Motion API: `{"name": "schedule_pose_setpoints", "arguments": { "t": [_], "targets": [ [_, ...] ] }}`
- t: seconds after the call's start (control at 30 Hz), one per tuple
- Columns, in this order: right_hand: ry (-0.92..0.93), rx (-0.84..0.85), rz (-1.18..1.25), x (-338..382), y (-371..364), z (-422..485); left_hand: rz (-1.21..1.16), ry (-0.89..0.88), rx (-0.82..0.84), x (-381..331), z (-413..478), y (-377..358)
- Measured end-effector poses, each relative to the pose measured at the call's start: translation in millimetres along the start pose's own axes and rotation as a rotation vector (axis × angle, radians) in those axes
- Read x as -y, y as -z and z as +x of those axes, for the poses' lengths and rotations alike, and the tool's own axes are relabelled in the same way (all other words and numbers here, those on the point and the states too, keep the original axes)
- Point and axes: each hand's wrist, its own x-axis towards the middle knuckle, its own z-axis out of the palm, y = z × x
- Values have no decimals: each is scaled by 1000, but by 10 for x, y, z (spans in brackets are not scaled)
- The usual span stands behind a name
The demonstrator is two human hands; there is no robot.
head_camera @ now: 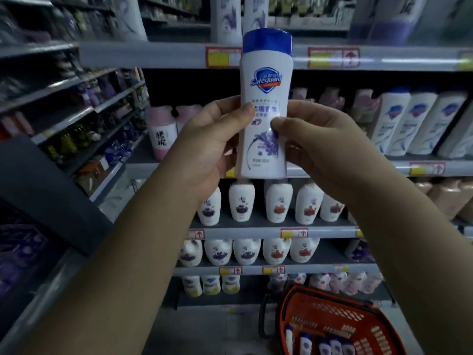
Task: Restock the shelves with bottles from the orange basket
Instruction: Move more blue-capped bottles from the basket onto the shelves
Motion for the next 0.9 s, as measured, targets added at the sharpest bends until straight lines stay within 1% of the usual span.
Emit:
{"name": "schedule_pose_setpoints", "arguments": {
  "t": [0.1, 0.2, 0.3, 0.43, 0.57, 0.7, 0.9],
  "targets": [
    [81, -24, -109, 112, 84, 421, 31, -53, 0, -167, 393, 21],
    [174, -29, -99, 215, 170, 886, 44, -125, 0, -342, 811, 16],
    [266, -28, -89, 306, 262, 1348, 111, -210, -46, -491, 1222, -20],
    [370, -25, -182, 417, 348, 1849, 194, -332, -128, -626, 1663, -62],
    [449, -68, -231, 488, 422, 2233, 310, -440, -139, -689, 1957, -32],
    [476, -82, -207, 561, 502, 2506, 423, -470, -101, -771, 2174, 10],
    [422, -140, -187, 534, 593, 2778, 486, -470, -25, -780, 2376, 39]
  ]
}}
